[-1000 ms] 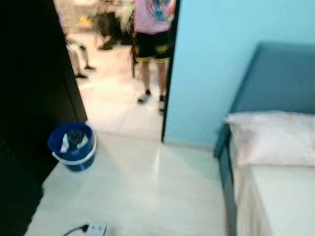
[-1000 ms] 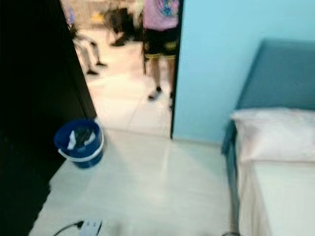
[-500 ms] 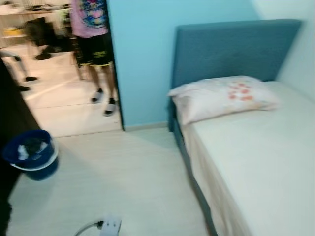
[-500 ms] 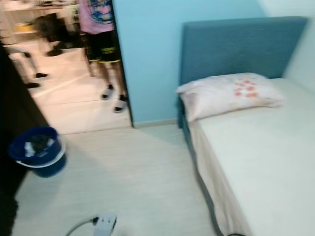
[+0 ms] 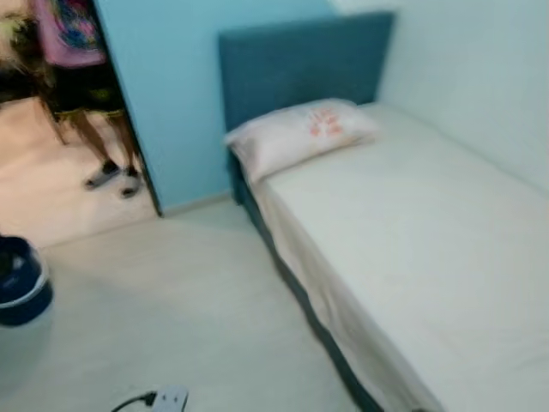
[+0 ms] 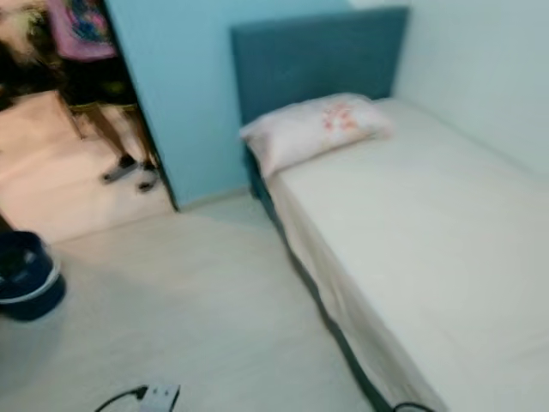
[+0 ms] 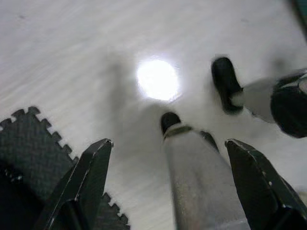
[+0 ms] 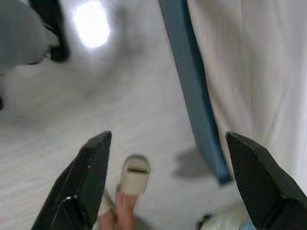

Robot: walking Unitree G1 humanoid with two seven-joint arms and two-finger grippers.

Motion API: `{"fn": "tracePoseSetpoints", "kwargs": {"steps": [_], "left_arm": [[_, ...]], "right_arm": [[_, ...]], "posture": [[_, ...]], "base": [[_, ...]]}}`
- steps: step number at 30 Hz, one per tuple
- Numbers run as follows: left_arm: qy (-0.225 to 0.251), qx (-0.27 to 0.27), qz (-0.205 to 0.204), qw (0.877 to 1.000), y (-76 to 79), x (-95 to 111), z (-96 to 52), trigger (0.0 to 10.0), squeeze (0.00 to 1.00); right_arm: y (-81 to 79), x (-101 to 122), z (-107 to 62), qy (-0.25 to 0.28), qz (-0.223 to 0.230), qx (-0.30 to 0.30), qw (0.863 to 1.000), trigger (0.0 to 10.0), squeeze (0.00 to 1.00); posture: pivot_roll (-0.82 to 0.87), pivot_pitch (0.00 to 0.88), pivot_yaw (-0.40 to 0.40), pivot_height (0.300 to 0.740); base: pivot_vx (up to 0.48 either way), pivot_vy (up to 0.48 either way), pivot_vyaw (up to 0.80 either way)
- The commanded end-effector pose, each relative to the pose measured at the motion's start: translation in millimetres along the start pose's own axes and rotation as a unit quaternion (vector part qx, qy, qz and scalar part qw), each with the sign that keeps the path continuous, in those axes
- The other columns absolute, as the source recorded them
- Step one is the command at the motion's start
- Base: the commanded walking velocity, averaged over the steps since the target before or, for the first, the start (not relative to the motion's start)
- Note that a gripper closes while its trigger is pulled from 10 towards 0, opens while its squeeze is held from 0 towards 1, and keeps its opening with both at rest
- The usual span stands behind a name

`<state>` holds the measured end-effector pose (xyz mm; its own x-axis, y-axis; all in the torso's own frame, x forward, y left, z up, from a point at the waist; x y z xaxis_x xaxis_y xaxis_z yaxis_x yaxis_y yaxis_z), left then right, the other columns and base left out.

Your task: Clean up the room

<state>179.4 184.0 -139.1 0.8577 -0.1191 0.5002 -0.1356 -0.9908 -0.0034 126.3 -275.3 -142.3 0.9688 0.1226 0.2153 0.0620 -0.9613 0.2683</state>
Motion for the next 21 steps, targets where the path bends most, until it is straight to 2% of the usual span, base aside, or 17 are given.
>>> {"fn": "tracePoseSetpoints", "kwargs": {"steps": [1, 5, 8, 15, 20, 21], "left_arm": [[-0.008, 0.01, -0.002, 1.0, -10.8, -6.5, -2.8, 10.0, 0.0], [-0.002, 0.01, 0.0, 1.0, -9.9, -4.3, -2.4, 10.0, 0.0], [0.003, 0.004, 0.004, 1.0, 0.7, 3.3, 0.8, 10.0, 0.0], [0.011, -0.002, 0.005, 1.0, 8.3, 12.7, 3.3, 10.0, 0.0], [0.015, -0.004, 0.006, 1.0, 7.2, 14.3, 3.1, 10.0, 0.0], [0.015, -0.004, 0.006, 1.0, 7.2, 14.3, 3.1, 10.0, 0.0]], "right_arm": [[-5.0, -7.0, 0.3, -0.008, -0.005, 0.005, 1.0, 10.0, 0.0], [-4.7, 2.1, 0.2, 0.009, 0.01, 0.002, 1.0, 10.0, 0.0], [-6.5, 10.5, 0.0, 0.022, 0.013, 0.006, 1.0, 10.0, 0.0], [-5.3, 19.4, -0.4, 0.032, 0.034, -0.002, 0.999, 10.0, 0.0], [8.7, 34.3, -2.3, 0.064, 0.095, -0.029, 0.993, 10.0, 0.0], [8.7, 34.3, -2.3, 0.064, 0.095, -0.029, 0.993, 10.0, 0.0]], "posture": [[-0.07, 0.037, 0.034, 0.74], [-0.08, 0.033, 0.035, 0.74], [-0.08, 0.03, 0.035, 0.74], [-0.08, 0.027, 0.037, 0.74], [-0.08, 0.029, 0.038, 0.74], [-0.08, 0.029, 0.038, 0.74]], "base": [[0.0, 0.0, -0.74], [0.0, 0.0, -0.19], [0.0, 0.0, 0.0], [0.0, 0.0, -0.78], [0.0, 0.0, -0.78], [0.0, 0.0, -0.77]]}}
Point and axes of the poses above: a point about 5 cm out from each wrist's last joint towards the gripper, its own z axis pointing out of the wrist towards the gripper, its own x axis along the axis of the wrist's last joint, y = z × x, the point moved 5 cm from there along z, pointing out of the wrist towards the gripper, and after that the axes turned 2 degrees about z, right-handed, at the moved point
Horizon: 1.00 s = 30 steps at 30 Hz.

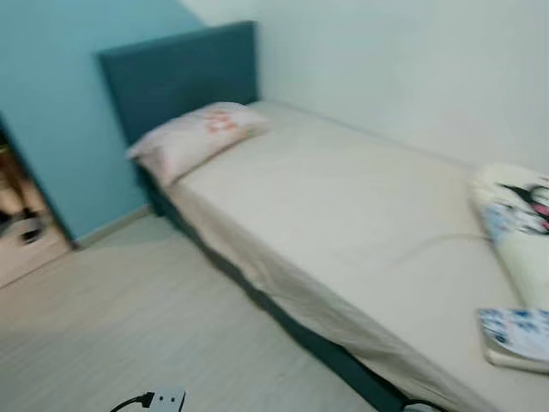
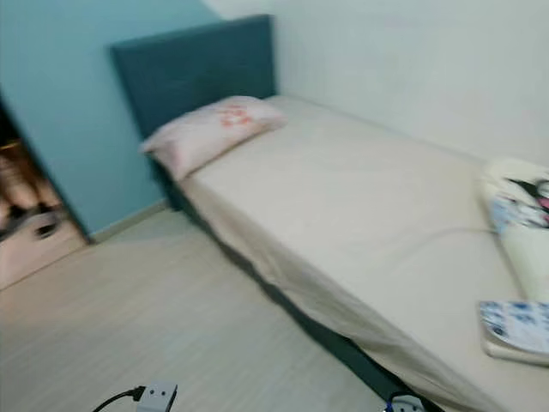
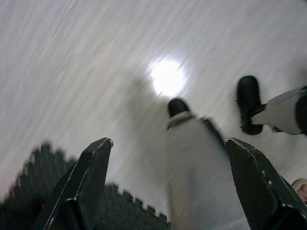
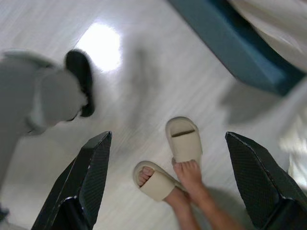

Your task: Clean up the room

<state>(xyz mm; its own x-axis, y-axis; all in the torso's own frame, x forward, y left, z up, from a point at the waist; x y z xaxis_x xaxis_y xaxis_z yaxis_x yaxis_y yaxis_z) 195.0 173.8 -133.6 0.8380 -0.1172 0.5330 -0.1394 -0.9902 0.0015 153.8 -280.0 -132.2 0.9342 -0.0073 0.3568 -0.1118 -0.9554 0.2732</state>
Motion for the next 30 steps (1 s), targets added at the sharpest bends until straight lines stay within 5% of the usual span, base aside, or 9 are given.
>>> {"fn": "tracePoseSetpoints", "kwargs": {"steps": [1, 6, 9, 11, 15, 22, 24, 28, 30], "left_arm": [[-0.005, -0.001, 0.006, 1.0, -0.8, -3.4, -0.7, 10.0, 0.0], [-0.005, -0.002, 0.005, 1.0, -1.8, -5.2, -1.2, 10.0, 0.0], [-0.004, -0.001, 0.005, 1.0, -2.2, -5.2, -1.4, 10.0, 0.0], [-0.004, -0.001, 0.005, 1.0, -2.2, -5.2, -1.4, 10.0, 0.0], [-0.001, -0.002, 0.006, 1.0, -2.3, -3.8, -1.3, 10.0, 0.0], [0.003, -0.002, 0.008, 1.0, -1.6, -1.1, -0.8, 10.0, 0.0], [0.013, 0.003, 0.001, 1.0, -3.0, 4.6, -0.3, 10.0, 0.0], [0.019, 0.008, -0.004, 1.0, -4.9, 6.8, -0.4, 10.0, 0.0], [0.03, 0.023, -0.02, 0.999, -12.9, 12.2, -1.0, 10.0, 0.0]], "right_arm": [[-0.8, 9.0, 0.0, 0.018, 0.024, -0.001, 1.0, 10.0, 0.0], [6.2, 33.0, -1.3, 0.069, 0.109, -0.004, 0.992, 10.0, 0.0], [17.7, 73.2, -6.3, 0.134, 0.199, 0.002, 0.971, 10.0, 0.0], [17.7, 73.2, -6.3, 0.134, 0.199, 0.002, 0.971, 10.0, 0.0], [32.9, 121.7, -17.6, 0.208, 0.293, 0.013, 0.933, 10.0, 0.0], [38.3, 152.3, -28.5, 0.261, 0.321, 0.04, 0.909, 10.0, 0.0], [36.3, 169.7, -36.4, 0.296, 0.346, 0.073, 0.888, 10.0, 0.0], [36.7, 177.5, -40.5, 0.313, 0.36, 0.089, 0.874, 10.0, 0.0], [42.1, 188.6, -47.4, 0.34, 0.388, 0.109, 0.85, 10.0, 0.0]], "posture": [[-0.08, 0.029, 0.038, 0.74], [-0.08, 0.034, 0.042, 0.74], [-0.08, 0.035, 0.043, 0.74], [-0.08, 0.035, 0.043, 0.74], [-0.08, 0.035, 0.044, 0.74], [-0.08, 0.034, 0.046, 0.74], [-0.08, 0.035, 0.048, 0.74], [-0.08, 0.037, 0.049, 0.74], [-0.08, 0.04, 0.051, 0.74]], "base": [[0.0, 0.0, -0.77], [0.0, 0.0, -0.77], [0.0, 0.0, -0.77], [0.0, 0.0, -0.77], [0.0, 0.0, -0.77], [0.0, 0.0, -0.77], [0.0, 0.0, -0.77], [0.0, 0.0, -0.77], [0.0, 0.0, -0.77]]}}
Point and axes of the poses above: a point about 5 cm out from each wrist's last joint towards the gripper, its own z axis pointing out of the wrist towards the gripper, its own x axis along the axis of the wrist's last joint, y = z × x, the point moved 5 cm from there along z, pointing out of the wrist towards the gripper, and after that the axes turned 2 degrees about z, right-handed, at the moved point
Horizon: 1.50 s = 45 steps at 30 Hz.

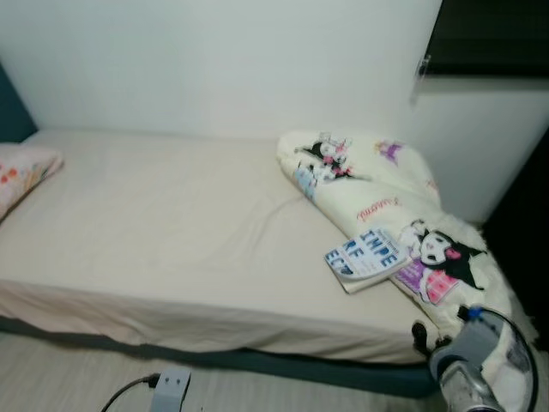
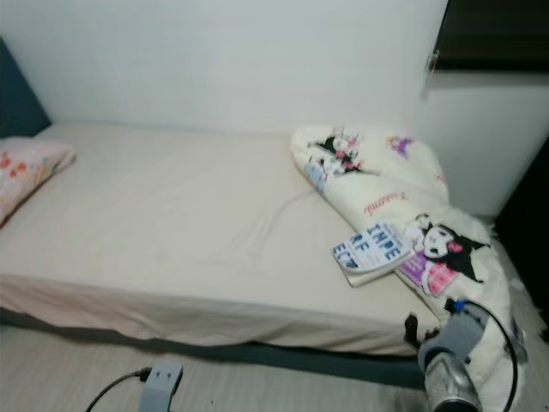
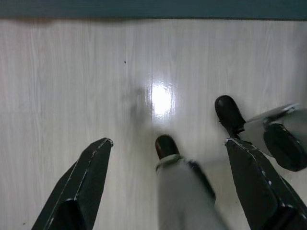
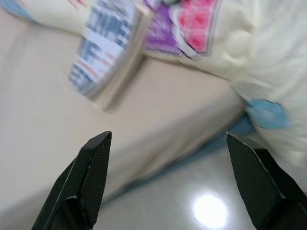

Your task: Clean up the room

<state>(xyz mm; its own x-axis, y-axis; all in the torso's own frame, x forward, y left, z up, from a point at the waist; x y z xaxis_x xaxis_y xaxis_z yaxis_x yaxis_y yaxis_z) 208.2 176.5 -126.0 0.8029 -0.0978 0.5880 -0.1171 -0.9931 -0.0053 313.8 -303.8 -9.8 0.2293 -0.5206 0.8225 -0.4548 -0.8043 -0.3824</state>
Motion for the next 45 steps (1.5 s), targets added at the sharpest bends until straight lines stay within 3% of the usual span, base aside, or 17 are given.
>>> {"fn": "tracePoseSetpoints", "kwargs": {"steps": [1, 8, 13, 15, 20, 26, 36, 45], "left_arm": [[-0.003, 0.014, -0.012, 1.0, -8.5, -2.4, -1.3, 10.0, 0.0], [0.025, 0.043, -0.039, 0.998, -26.1, 13.5, -1.8, 10.0, 0.0], [0.049, 0.064, -0.055, 0.995, -36.9, 29.1, -2.0, 10.0, 0.0], [0.063, 0.068, -0.061, 0.994, -38.8, 38.4, -1.5, 10.0, 0.0], [0.07, 0.063, -0.068, 0.993, -35.6, 43.4, -0.4, 10.0, 0.0], [0.053, 0.052, -0.086, 0.994, -31.2, 34.5, 0.2, 10.0, 0.0], [0.029, 0.051, -0.072, 0.996, -29.1, 20.5, -0.6, 10.0, 0.0], [0.024, 0.087, -0.099, 0.991, -43.4, 17.4, -3.2, 10.0, 0.0]], "right_arm": [[5.7, -0.1, -2.4, 0.009, 0.027, -0.002, 1.0, 10.0, 0.0], [-2.2, 10.4, -0.6, 0.025, 0.038, 0.033, 0.998, 10.0, 0.0], [-24.2, 3.6, 1.2, 0.006, -0.007, 0.081, 0.997, 10.0, 0.0], [-41.7, -3.2, 1.5, -0.004, -0.03, 0.115, 0.993, 10.0, 0.0], [-53.2, -8.3, 1.2, -0.011, -0.033, 0.137, 0.99, 10.0, 0.0], [-55.9, -8.7, 1.2, -0.014, -0.042, 0.146, 0.988, 10.0, 0.0], [-50.6, -1.5, 3.0, -0.013, -0.05, 0.139, 0.989, 10.0, 0.0], [-43.7, -25.4, 1.4, -0.066, -0.075, 0.108, 0.989, 10.0, 0.0]], "posture": [[-0.08, 0.04, 0.051, 0.74], [-0.09, 0.043, 0.053, 0.74], [-0.09, 0.046, 0.049, 0.74], [-0.09, 0.047, 0.046, 0.74], [-0.09, 0.045, 0.044, 0.74], [-0.09, 0.042, 0.045, 0.74], [-0.1, 0.036, 0.043, 0.74], [-0.1, 0.045, 0.049, 0.74]], "base": [[0.0, 0.0, -0.77], [0.204, 0.0, -0.77], [0.467, 0.0, -0.77], [0.48, 0.0, 0.0], [0.48, 0.0, 0.0], [0.16, -0.044, 0.0], [0.0, -0.362, 0.0], [0.0, 0.0, 0.0]]}}
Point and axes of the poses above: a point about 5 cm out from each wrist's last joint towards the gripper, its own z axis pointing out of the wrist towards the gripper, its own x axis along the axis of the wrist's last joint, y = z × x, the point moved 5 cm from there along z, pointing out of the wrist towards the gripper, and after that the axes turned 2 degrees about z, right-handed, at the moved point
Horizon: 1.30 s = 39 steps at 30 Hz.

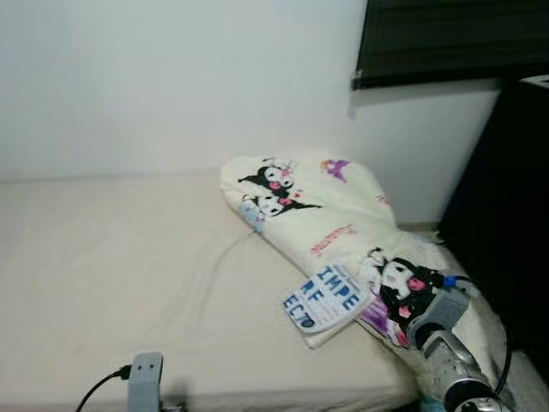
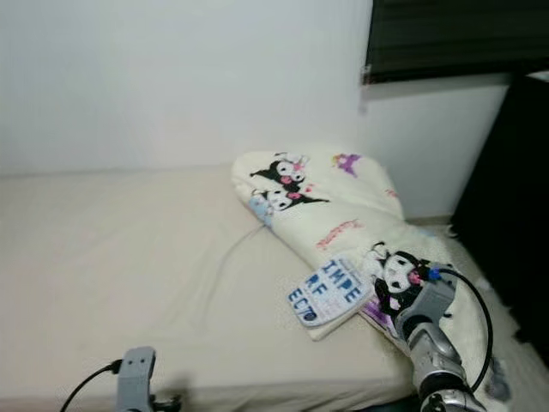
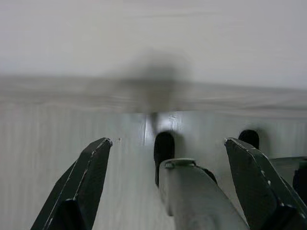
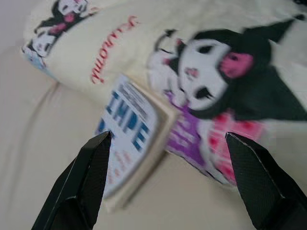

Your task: Clean up the room

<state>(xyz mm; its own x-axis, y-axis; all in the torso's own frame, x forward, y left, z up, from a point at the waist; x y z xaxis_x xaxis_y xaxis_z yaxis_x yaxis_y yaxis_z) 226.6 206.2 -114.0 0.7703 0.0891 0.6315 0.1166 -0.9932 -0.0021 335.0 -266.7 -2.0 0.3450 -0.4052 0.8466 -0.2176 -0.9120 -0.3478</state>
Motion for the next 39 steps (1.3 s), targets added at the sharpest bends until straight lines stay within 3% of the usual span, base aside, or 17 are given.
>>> {"fn": "tracePoseSetpoints", "kwargs": {"steps": [1, 3, 6, 10, 15, 25, 27, 29, 33, 39], "left_arm": [[-0.002, 0.019, -0.006, 1.0, -12.8, 1.1, -0.7, 10.0, 0.0], [-0.002, 0.02, -0.006, 1.0, -13.1, 1.2, -0.7, 10.0, 0.0], [0.045, 0.047, -0.012, 0.998, -27.8, 31.1, 0.6, 10.0, 0.0], [0.079, 0.064, -0.018, 0.995, -35.9, 54.3, 0.5, 10.0, 0.0], [0.147, 0.087, -0.026, 0.985, -46.8, 101.1, -2.8, 10.0, 0.0], [0.169, 0.083, -0.019, 0.982, -42.8, 112.6, -3.9, 10.0, 0.0], [0.173, 0.077, -0.074, 0.979, -43.2, 113.2, -3.7, 10.0, 0.0], [0.174, 0.075, -0.098, 0.977, -43.3, 113.5, -3.7, 10.0, 0.0], [0.196, 0.058, -0.068, 0.976, -37.4, 122.9, -5.4, 10.0, 0.0], [0.219, 0.052, -0.051, 0.973, -43.5, 130.5, -9.8, 10.0, 0.0]], "right_arm": [[-5.0, -17.9, -1.0, -0.031, 0.003, 0.004, 1.0, 10.0, 0.0], [-5.3, -18.1, -0.9, -0.032, 0.004, 0.005, 0.999, 10.0, 0.0], [-25.5, -22.8, 1.6, -0.038, 0.024, 0.055, 0.997, 10.0, 0.0], [-31.5, -23.0, 2.8, -0.039, 0.03, 0.067, 0.997, 10.0, 0.0], [-39.0, -30.3, 4.3, -0.057, 0.027, 0.069, 0.996, 10.0, 0.0], [-50.5, -22.2, 6.7, -0.032, 0.08, 0.095, 0.992, 10.0, 0.0], [-56.3, -13.1, 8.5, -0.014, 0.102, 0.111, 0.988, 10.0, 0.0], [-58.5, -9.4, 9.2, -0.006, 0.11, 0.118, 0.987, 10.0, 0.0], [-66.3, -7.2, 11.5, -0.001, 0.132, 0.122, 0.984, 10.0, 0.0], [-63.7, -7.9, 12.0, 0.003, 0.138, 0.107, 0.985, 10.0, 0.0]], "posture": [[-0.1, 0.045, 0.049, 0.74], [-0.1, 0.045, 0.049, 0.74], [-0.09, 0.053, 0.055, 0.725], [-0.09, 0.055, 0.055, 0.715], [-0.08, 0.063, 0.061, 0.69], [-0.07, 0.09, 0.08, 0.65], [-0.05, 0.106, 0.092, 0.64], [-0.05, 0.106, 0.092, 0.63], [-0.01, 0.15, 0.11, 0.605], [0.02, 0.19, 0.124, 0.585]], "base": [[0.0, 0.0, 0.0], [0.0, 0.0, 0.0], [0.0, 0.0, 0.0], [0.0, 0.0, 0.0], [0.0, 0.0, 0.0], [0.0, 0.0, 0.0], [0.0, 0.0, 0.0], [0.0, 0.0, 0.0], [0.0, 0.0, 0.0], [0.0, 0.0, 0.0]]}}
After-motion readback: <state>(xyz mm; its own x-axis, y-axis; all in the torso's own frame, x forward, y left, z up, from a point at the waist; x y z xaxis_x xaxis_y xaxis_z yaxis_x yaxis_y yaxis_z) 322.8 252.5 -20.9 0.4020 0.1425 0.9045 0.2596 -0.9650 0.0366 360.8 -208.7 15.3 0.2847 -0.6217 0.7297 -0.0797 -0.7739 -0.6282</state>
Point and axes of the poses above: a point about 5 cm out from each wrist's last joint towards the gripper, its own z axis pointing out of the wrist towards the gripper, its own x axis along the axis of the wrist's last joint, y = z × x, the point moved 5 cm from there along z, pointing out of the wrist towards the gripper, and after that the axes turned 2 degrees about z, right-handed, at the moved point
